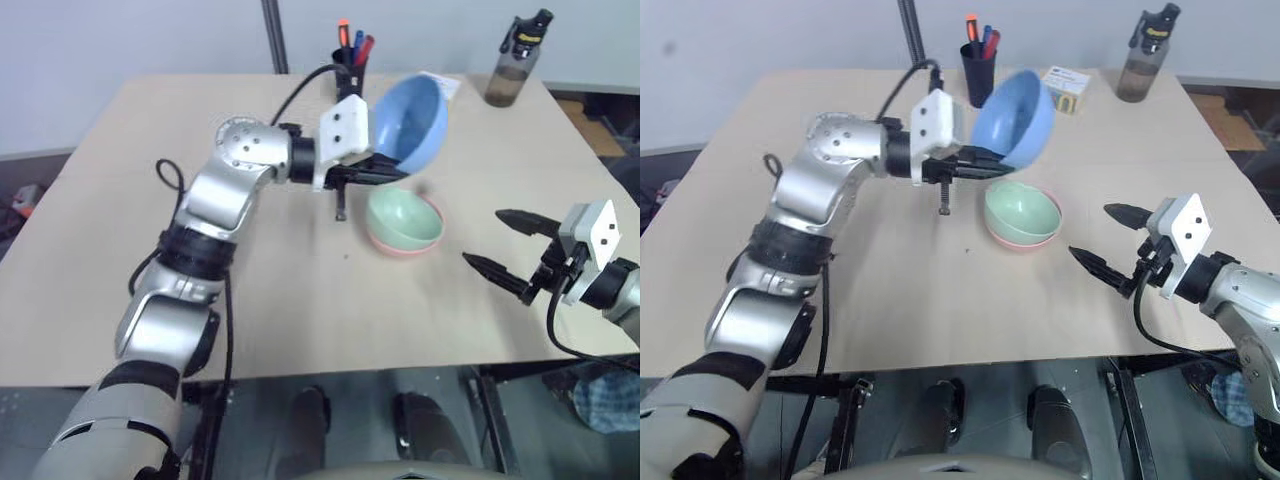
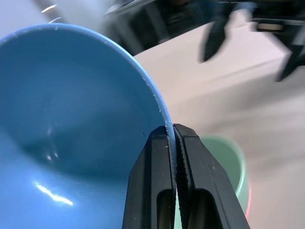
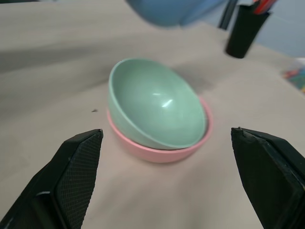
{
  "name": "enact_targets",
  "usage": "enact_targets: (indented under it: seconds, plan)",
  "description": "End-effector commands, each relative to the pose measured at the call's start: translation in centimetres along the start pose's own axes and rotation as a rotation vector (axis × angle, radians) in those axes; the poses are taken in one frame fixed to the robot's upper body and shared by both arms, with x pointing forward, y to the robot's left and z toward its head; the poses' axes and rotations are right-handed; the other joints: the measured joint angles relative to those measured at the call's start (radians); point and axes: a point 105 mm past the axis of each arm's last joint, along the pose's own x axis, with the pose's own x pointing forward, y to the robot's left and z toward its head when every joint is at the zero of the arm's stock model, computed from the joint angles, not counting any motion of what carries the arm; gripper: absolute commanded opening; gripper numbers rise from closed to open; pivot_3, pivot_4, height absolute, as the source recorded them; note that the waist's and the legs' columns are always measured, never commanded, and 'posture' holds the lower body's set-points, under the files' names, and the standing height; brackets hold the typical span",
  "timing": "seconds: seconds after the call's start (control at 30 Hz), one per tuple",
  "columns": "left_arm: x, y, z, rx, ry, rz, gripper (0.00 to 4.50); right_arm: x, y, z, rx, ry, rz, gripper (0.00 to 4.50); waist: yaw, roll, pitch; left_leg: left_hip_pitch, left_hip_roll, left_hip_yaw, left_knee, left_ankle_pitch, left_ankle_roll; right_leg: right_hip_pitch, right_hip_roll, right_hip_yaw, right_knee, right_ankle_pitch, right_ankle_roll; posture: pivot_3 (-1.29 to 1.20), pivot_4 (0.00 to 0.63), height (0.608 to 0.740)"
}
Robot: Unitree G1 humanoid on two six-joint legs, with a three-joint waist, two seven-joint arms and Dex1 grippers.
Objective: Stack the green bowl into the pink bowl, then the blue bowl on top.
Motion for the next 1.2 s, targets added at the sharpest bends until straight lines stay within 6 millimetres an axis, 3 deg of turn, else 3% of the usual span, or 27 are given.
enact_targets:
  seconds: [0.03, 0.1, 0.13, 0.17, 0.3, 0.4, 0.5, 0.6, 0.7, 0.8, 0.9, 1.2]
  plan:
    - [0.2, -0.1, -0.9, 0.005, 0.034, -0.097, 0.38, -0.1, 0.2, 1.5, -0.046, -0.042, -0.032, 4.5, -0.003, 0.0, 0.0, 0.0, 0.0, 0.0, 0.0, 0.0, 0.0, 0.0, 0.0, 0.0, 0.0, 0.001, 0.002, 0.0, 0.15, 0.74]
    - [0.3, -0.1, -1.4, 0.012, 0.056, -0.122, 1.02, 0.0, 0.4, 1.6, -0.046, -0.042, -0.034, 4.5, 0.0, 0.0, 0.0, 0.0, 0.0, -0.001, -0.001, 0.0, 0.0, -0.001, 0.001, 0.0, 0.0, 0.001, 0.002, 0.0, 0.15, 0.74]
    - [0.0, -0.1, -1.6, 0.009, 0.067, -0.128, 1.61, -0.1, 0.5, 1.6, -0.046, -0.041, -0.033, 4.5, 0.0, 0.0, 0.0, -0.001, 0.0, -0.001, -0.001, 0.0, 0.0, -0.001, 0.001, 0.0, 0.0, 0.001, 0.002, 0.0, 0.15, 0.74]
    - [-0.3, 0.1, -1.7, 0.012, 0.074, -0.119, 1.83, -0.1, 0.5, 1.5, -0.045, -0.038, -0.033, 4.5, 0.002, 0.0, 0.0, -0.001, 0.0, -0.001, -0.001, 0.0, 0.0, -0.001, 0.001, 0.0, 0.0, 0.001, 0.002, 0.0, 0.15, 0.74]
    - [-1.6, 1.1, -0.8, 0.014, 0.015, -0.005, 3.71, -0.2, 0.4, 1.0, -0.038, -0.026, -0.029, 4.5, 0.006, 0.0, 0.001, -0.002, 0.0, -0.001, -0.001, 0.0, 0.0, -0.001, 0.001, 0.0, 0.0, 0.001, 0.002, 0.0, 0.15, 0.74]
    - [-3.3, 2.5, 0.3, -0.038, -0.111, 0.21, 3.71, 0.1, 0.4, 0.7, -0.027, -0.018, 0.003, 4.5, 0.005, 0.0, 0.001, -0.002, 0.0, -0.001, 0.0, 0.0, 0.0, -0.001, 0.001, 0.0, 0.0, 0.001, 0.002, 0.0, 0.15, 0.74]
    - [-5.4, 1.3, 0.1, -0.124, -0.146, 0.289, 3.71, 0.6, 0.2, 0.0, -0.037, 0.014, 0.044, 4.5, -0.004, 0.0, 0.0, 0.0, 0.0, 0.0, -0.001, 0.0, 0.0, 0.0, 0.001, 0.001, 0.0, 0.002, 0.003, 0.0, 0.15, 0.74]
    - [-8.1, -1.3, -0.4, -0.257, -0.2, 0.367, 3.71, 0.8, -0.4, -1.2, -0.036, 0.065, 0.091, 4.5, -0.019, 0.001, 0.0, 0.001, 0.001, 0.0, -0.001, 0.0, 0.0, 0.0, 0.001, 0.001, 0.001, 0.002, 0.003, 0.0, 0.15, 0.74]
    - [-10.4, -5.2, -2.8, -0.398, -0.092, 0.473, 4.48, 0.7, -2.0, -2.1, -0.034, 0.088, 0.094, 4.5, -0.019, 0.0, 0.001, 0.001, 0.001, -0.002, 0.0, 0.0, 0.0, 0.0, 0.002, 0.0, 0.003, 0.002, 0.004, 0.0, 0.15, 0.74]
    - [-12.3, -8.7, -3.9, -0.461, 0.016, 0.54, 4.48, -0.2, -3.1, -2.9, -0.044, 0.129, 0.113, 4.5, -0.021, 0.0, 0.001, 0.001, 0.001, 0.0, -0.001, 0.0, 0.0, 0.0, 0.001, 0.001, 0.002, 0.002, 0.003, 0.0, 0.15, 0.74]
    - [-13.9, -12.0, -3.7, -0.508, 0.069, 0.534, 4.48, -1.5, -3.8, -3.6, -0.051, 0.185, 0.143, 4.5, -0.014, -0.001, 0.001, 0.001, 0.001, -0.001, -0.001, 0.0, 0.0, 0.0, 0.001, 0.001, 0.001, 0.003, -0.003, 0.0, 0.15, 0.74]
    - [-17.2, -14.9, -3.5, -0.571, 0.154, 0.628, 4.48, -2.3, -5.1, -3.2, -0.06, 0.182, 0.149, 4.5, 0.003, -0.001, 0.0, 0.002, 0.001, 0.001, 0.002, 0.0, 0.0, 0.0, 0.001, 0.002, 0.001, -0.001, -0.001, 0.0, 0.15, 0.74]
